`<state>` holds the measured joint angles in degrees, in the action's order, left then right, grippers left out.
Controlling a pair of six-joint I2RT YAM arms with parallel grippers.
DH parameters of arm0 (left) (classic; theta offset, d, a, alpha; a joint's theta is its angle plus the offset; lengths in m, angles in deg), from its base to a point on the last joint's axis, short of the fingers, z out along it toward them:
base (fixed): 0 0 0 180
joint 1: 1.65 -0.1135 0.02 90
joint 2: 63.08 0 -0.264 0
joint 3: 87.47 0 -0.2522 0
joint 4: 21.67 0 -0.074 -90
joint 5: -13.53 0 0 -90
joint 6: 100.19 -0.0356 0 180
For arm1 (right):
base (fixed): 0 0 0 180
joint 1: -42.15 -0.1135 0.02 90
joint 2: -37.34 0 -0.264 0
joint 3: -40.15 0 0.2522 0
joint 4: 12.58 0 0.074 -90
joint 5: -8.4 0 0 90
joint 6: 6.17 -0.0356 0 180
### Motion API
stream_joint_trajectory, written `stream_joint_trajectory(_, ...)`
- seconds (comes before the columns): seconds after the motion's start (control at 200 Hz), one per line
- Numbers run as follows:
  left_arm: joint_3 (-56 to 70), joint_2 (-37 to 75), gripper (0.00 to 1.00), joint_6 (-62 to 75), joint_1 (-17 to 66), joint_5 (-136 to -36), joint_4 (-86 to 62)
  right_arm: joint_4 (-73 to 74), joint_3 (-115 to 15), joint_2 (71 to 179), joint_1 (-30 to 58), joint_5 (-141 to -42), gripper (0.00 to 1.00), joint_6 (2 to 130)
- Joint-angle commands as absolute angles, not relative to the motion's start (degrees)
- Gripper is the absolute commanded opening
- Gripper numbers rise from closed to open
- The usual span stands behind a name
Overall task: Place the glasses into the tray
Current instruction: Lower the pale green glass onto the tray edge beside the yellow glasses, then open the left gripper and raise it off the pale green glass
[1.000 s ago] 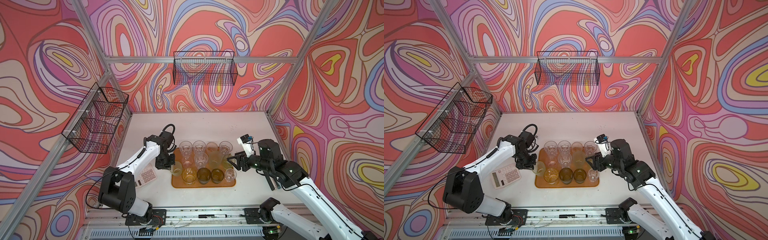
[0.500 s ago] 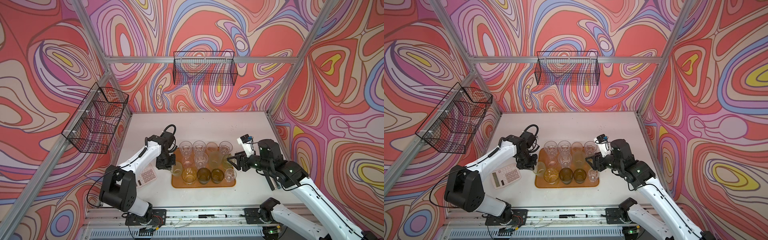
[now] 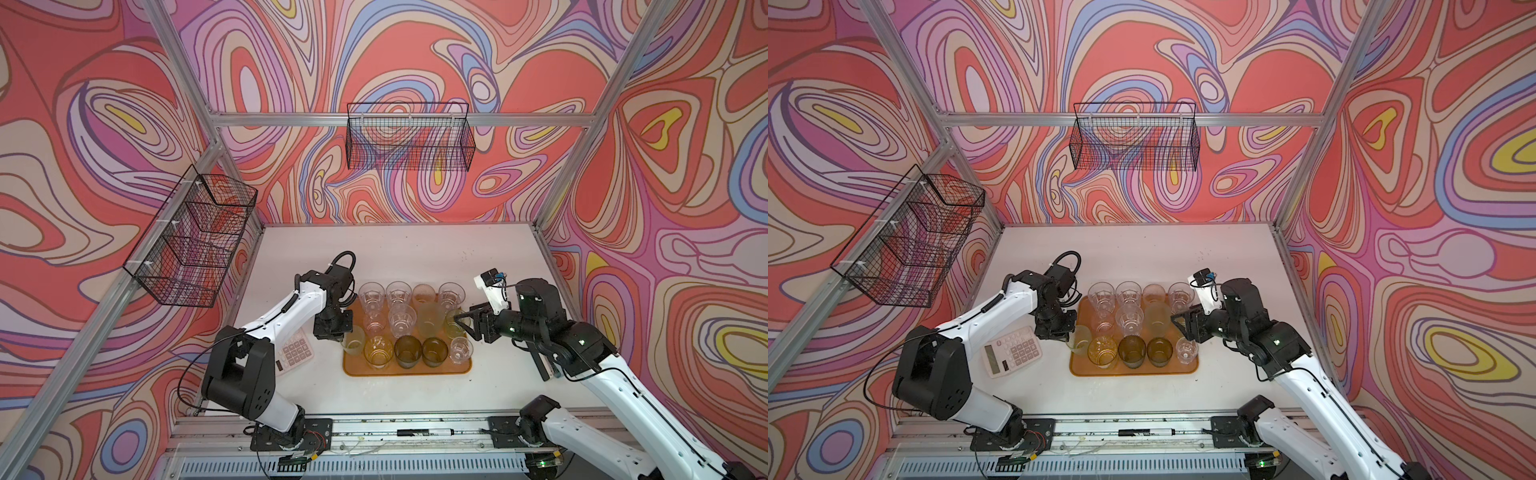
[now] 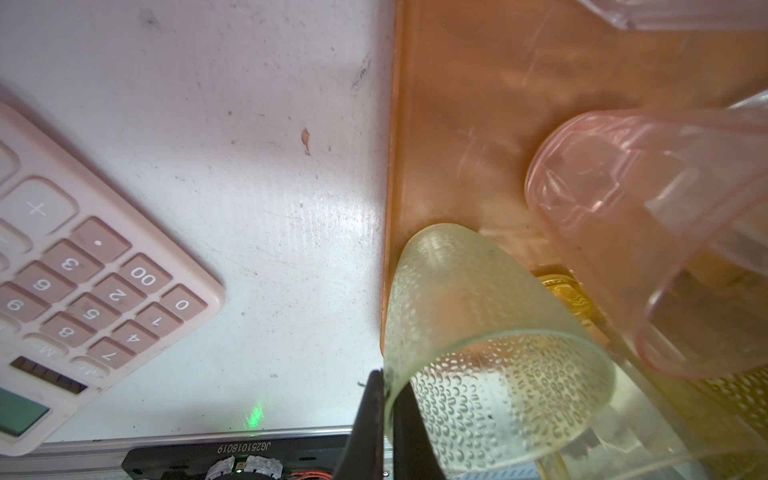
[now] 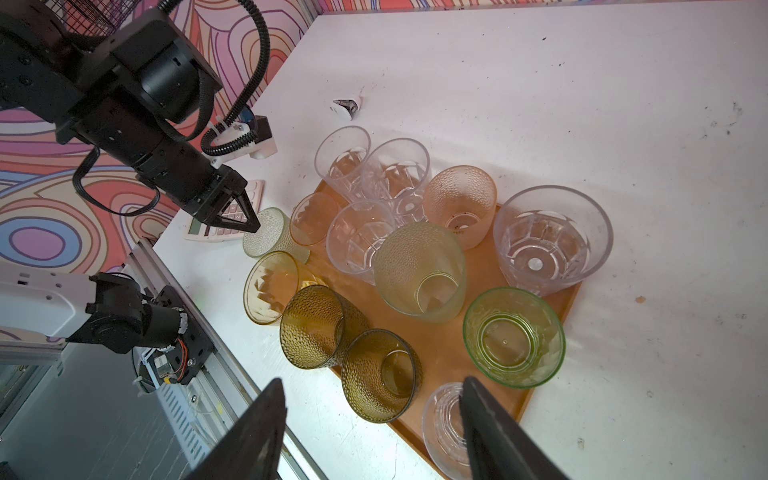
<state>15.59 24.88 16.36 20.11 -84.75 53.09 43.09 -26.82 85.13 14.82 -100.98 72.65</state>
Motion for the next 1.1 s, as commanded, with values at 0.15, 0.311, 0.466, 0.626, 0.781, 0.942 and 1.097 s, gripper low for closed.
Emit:
stream_joint_trajectory(0.15,14.61,26.11,0.06,15.82,20.92,-83.19,54.22,42.29,-25.89,85.31,14.88,-101.64,0.69,73.15)
stream_joint_trajectory(0.311,14.49,25.61,0.12,15.98,20.99,-82.70,54.14,42.11,-25.81,85.17,14.90,-102.40,0.69,73.16)
stream_joint_trajectory(0.466,14.61,25.41,0.15,16.18,21.12,-82.98,53.99,42.01,-25.73,84.98,14.90,-102.75,0.69,73.19)
stream_joint_trajectory(0.626,14.69,25.24,0.17,16.44,21.28,-83.63,53.71,42.01,-25.75,85.07,14.90,-102.61,0.69,73.19)
stream_joint_trajectory(0.781,15.03,25.11,0.20,16.68,21.38,-84.39,53.44,41.97,-25.73,85.07,14.90,-102.61,0.69,73.19)
stream_joint_trajectory(0.942,15.31,24.07,0.26,17.04,21.49,-84.03,53.22,42.04,-25.75,85.07,14.90,-102.61,0.69,73.18)
stream_joint_trajectory(1.097,14.92,23.04,0.32,17.14,21.46,-83.75,53.59,42.02,-25.73,85.07,14.88,-102.61,0.69,73.20)
